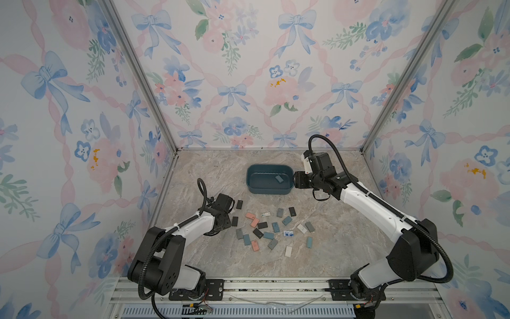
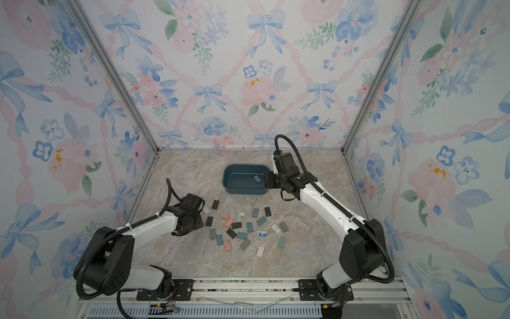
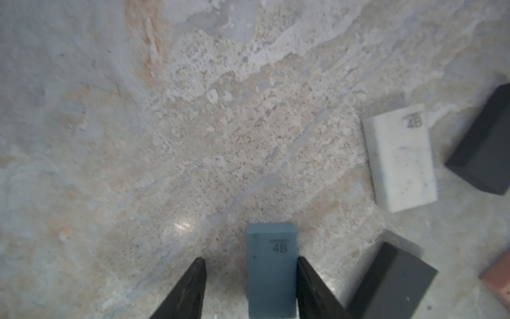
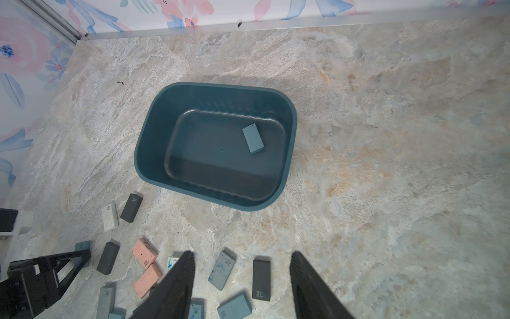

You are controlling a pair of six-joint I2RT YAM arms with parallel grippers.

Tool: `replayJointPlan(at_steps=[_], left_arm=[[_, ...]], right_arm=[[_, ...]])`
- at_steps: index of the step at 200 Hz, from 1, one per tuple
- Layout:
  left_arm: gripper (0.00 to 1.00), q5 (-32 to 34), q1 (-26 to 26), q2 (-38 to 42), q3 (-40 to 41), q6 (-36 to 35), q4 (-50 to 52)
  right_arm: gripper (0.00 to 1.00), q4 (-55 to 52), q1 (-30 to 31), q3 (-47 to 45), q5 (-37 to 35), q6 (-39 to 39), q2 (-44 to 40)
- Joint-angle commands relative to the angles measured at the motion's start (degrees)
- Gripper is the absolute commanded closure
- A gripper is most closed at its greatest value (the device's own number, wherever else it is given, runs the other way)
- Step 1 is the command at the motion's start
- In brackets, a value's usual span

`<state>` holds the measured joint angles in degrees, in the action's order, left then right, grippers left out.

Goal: Put the eraser in the storage box
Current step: Pick up the eraser from the center of the board.

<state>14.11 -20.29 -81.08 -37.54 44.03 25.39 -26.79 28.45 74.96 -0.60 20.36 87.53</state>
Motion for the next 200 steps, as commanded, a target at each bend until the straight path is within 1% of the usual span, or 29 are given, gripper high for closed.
replayJointPlan(at_steps=[1, 31, 54, 80, 148, 200], left_arm=[[0.54, -2.80, -0.28, -2.66, 0.10, -0.70, 0.61], [0.63, -3.51, -0.37, -3.03, 0.23, -0.69, 0.35], [0.72, -3.63, -0.47, -2.70, 0.45, -0.53, 0.12], [0.77, -3.85, -0.45, -2.75, 0.41, -0.60, 0.10], [0.79, -5.18, -0.80, -0.49, -0.59, -1.04, 0.25], [0.79, -6.99, -1.50, 2.09, -3.99, -2.27, 0.45]], right_arm=[[0.42, 0.40, -0.61, -0.78, 0.25, 0.68, -1.82], [0.42, 0.41, -0.81, -1.21, -0.01, 0.82, -2.27], [0.42, 0.57, -1.01, -1.33, -0.02, 0.85, -2.49], [0.43, 0.54, -1.02, -1.50, -0.06, 0.92, -2.62], [0.43, 0.45, -1.38, -1.92, 0.03, 1.06, -3.33], [0.43, 0.68, -1.90, -2.54, 0.25, 1.28, -4.01]])
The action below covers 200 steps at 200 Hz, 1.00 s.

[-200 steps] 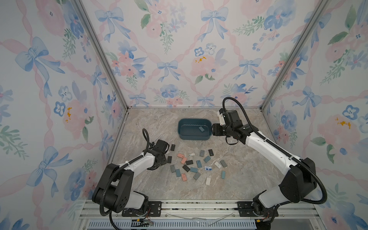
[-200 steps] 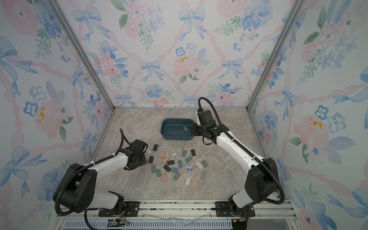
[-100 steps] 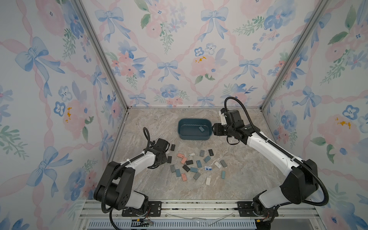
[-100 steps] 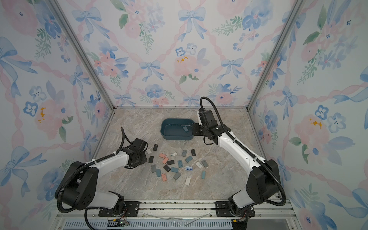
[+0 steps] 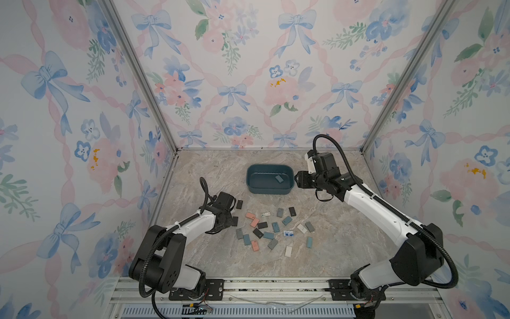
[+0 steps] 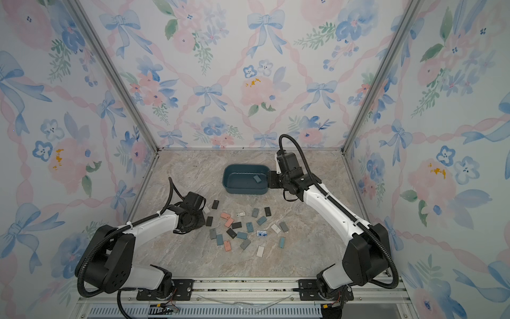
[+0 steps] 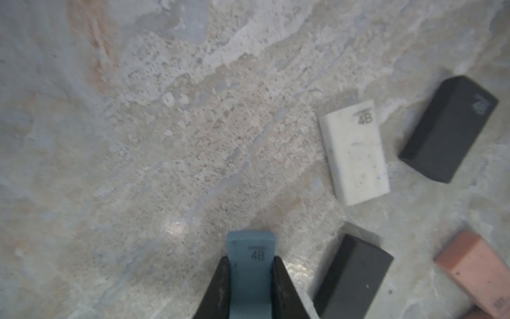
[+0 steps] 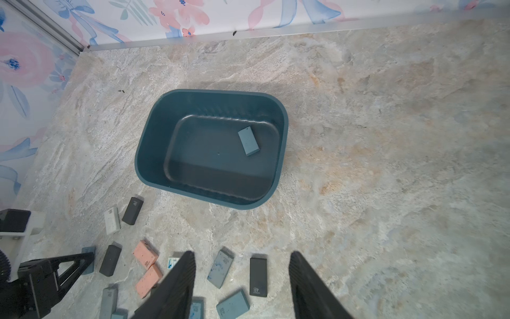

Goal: Put the eraser in the storage box
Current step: Pick up the eraser from the center of the board, then place the eraser in the storage box.

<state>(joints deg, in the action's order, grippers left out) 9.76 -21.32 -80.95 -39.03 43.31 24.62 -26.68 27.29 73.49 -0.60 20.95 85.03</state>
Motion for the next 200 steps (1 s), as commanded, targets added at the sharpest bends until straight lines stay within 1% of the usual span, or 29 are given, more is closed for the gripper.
replayJointPlan(at_steps=[1, 13, 17, 41, 85, 117, 200], left_arm=[[0.79, -2.64, -0.52, 2.03, -2.61, -1.60, 1.17], [0.79, -2.86, -0.69, 2.39, -2.72, -1.88, 1.39], [0.79, -2.97, -0.74, 2.53, -4.75, -2.04, 1.37], [0.79, -3.23, -1.39, 2.56, -7.95, -2.91, 1.76], [0.79, -2.97, -2.93, -1.10, -17.29, -6.06, 3.27], [0.79, -3.12, -3.61, -7.22, -26.25, -9.64, 4.33], [0.80, -5.13, -5.74, -28.30, -50.84, -16.29, 7.38]], right_arm=[[0.43, 0.57, -0.74, -1.07, 0.25, 0.73, -1.53], [0.43, 0.49, -0.83, -1.12, 0.42, 0.72, -1.54], [0.43, 0.44, -0.84, -1.14, 0.47, 0.75, -1.54], [0.43, 0.31, -1.18, -1.32, 0.60, 0.75, -1.69], [0.43, 0.00, -1.62, -1.26, 1.04, 0.53, -2.05], [0.43, -0.23, -2.06, -1.59, 1.21, 0.30, -2.39], [0.43, -0.13, -2.97, -3.94, 1.44, 2.04, -5.33]])
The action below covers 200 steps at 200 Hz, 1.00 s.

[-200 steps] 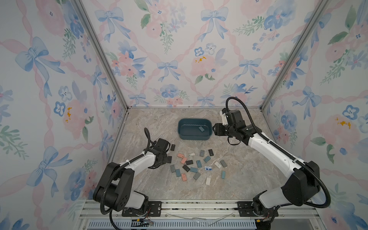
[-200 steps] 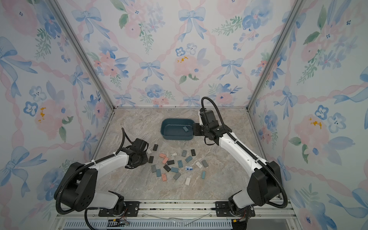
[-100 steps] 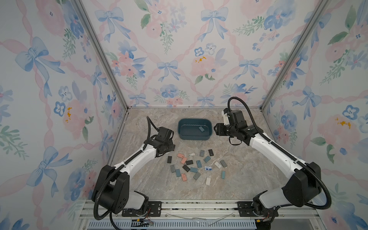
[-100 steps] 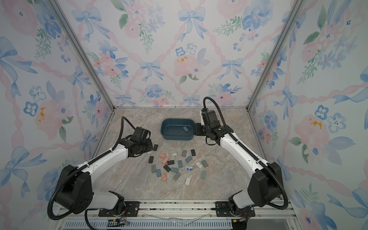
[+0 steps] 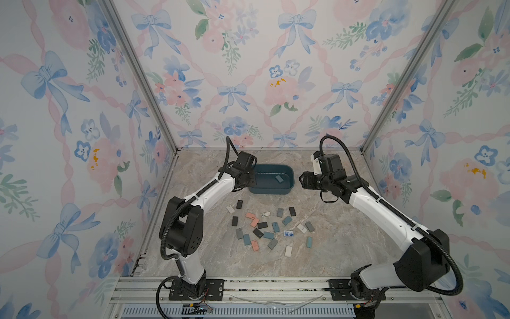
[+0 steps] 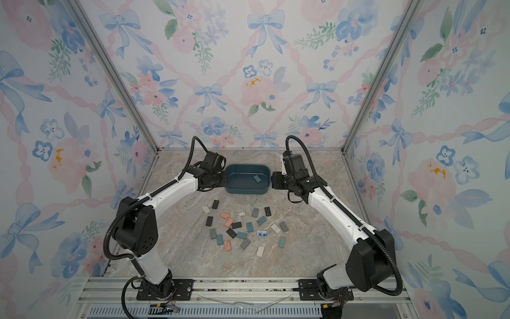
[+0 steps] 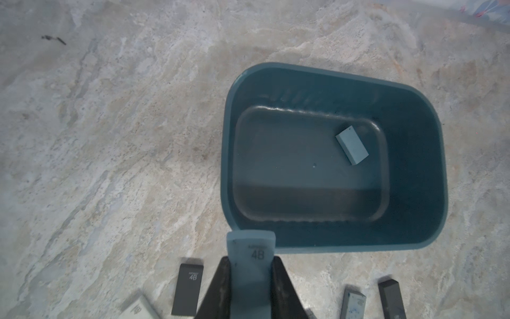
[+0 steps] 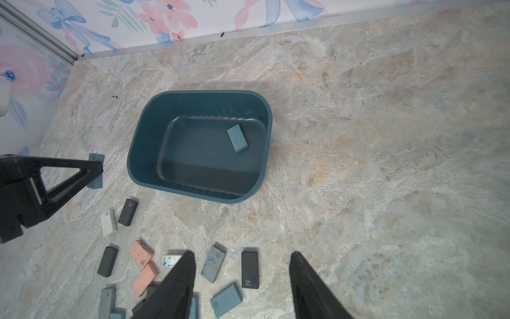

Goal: Put the eraser in the storage box
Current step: Place the eraser in the storage box.

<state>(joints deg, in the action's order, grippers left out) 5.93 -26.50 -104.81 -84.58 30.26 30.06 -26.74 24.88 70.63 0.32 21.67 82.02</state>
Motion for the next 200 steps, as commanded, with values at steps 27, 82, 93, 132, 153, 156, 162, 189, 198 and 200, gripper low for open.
replayJointPlan(at_steps=[27, 82, 93, 132, 153, 156, 162, 189, 198, 200], left_arm=[[0.80, -2.37, -1.00, -11.87, -13.04, -4.72, 2.95], [0.81, -1.11, -1.62, -24.58, -26.17, -6.62, 5.68], [0.81, -0.81, -1.65, -26.41, -27.78, -6.62, 6.05], [0.81, 0.70, -1.62, -30.84, -31.02, -6.27, 6.66], [0.81, 1.37, -1.62, -32.42, -31.87, -6.05, 7.03], [0.81, 1.48, -1.62, -32.72, -31.88, -6.01, 7.07], [0.82, 1.58, -1.62, -33.02, -31.95, -5.94, 7.11], [0.81, 2.12, -1.58, -33.88, -31.95, -5.39, 7.21], [0.79, 2.07, -1.67, -34.00, -31.86, -5.30, 7.29], [0.79, 2.07, -1.66, -33.97, -31.87, -5.28, 7.29]], right_arm=[[0.43, 0.37, -0.56, -2.67, 0.67, 2.44, -3.76], [0.43, -0.42, -0.74, -4.40, 0.20, 3.03, -5.05], [0.43, -0.42, -0.73, -4.70, 0.34, 3.18, -5.11], [0.43, -0.35, -0.86, -5.39, 0.67, 3.73, -4.87], [0.43, -0.34, -0.90, -5.66, 0.74, 3.98, -4.96], [0.43, -0.33, -0.89, -5.68, 0.74, 3.92, -5.02], [0.43, -0.33, -0.95, -5.76, 0.74, 3.93, -5.02], [0.43, -0.35, -0.90, -5.83, 0.74, 4.14, -5.13], [0.43, -0.33, -0.95, -5.84, 0.74, 4.15, -5.20], [0.43, -0.37, -0.90, -5.85, 0.74, 4.16, -5.20]])
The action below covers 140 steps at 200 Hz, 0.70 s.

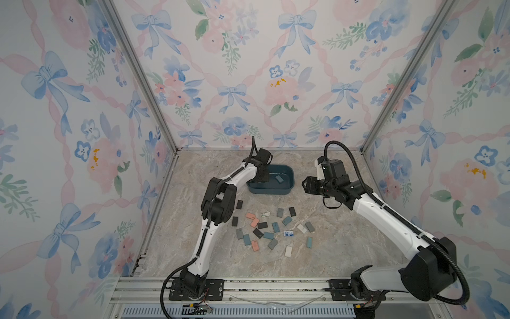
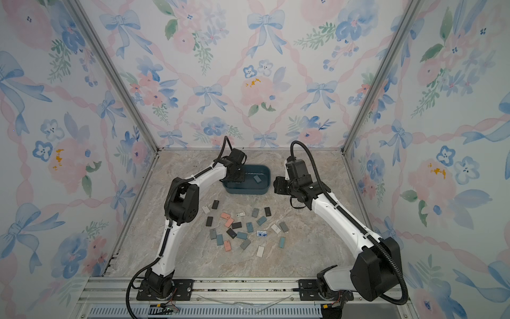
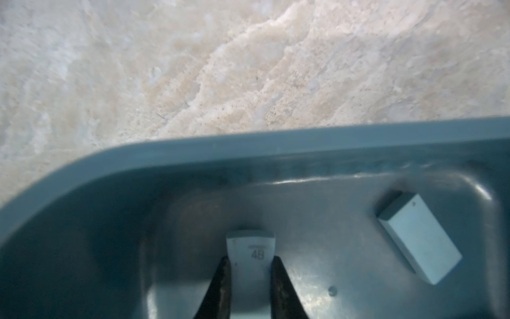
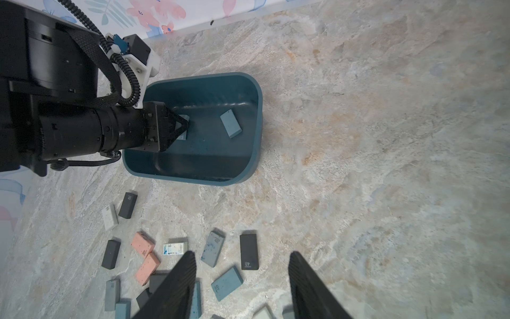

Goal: Put the eraser in the storage box
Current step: Place the eraser in the storage box.

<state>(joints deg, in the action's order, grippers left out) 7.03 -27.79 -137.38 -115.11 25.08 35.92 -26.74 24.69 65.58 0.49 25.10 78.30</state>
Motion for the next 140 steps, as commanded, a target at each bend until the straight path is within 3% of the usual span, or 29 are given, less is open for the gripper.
replayJointPlan(at_steps=[1, 79, 140], left_arm=[[0.79, 1.02, -0.39, -1.45, -1.34, -0.07, 1.43], [0.57, 1.69, -0.33, 0.07, -1.26, 0.23, 1.43], [0.54, 3.02, -0.85, 3.86, -0.77, -0.18, 1.43]], right_arm=[[0.43, -0.39, -0.70, -0.76, 0.61, 0.73, -1.49], [0.43, -0.38, -0.70, -1.32, 0.91, 0.96, -2.49], [0.43, -0.88, -0.72, -1.68, 0.76, 0.64, -4.01]])
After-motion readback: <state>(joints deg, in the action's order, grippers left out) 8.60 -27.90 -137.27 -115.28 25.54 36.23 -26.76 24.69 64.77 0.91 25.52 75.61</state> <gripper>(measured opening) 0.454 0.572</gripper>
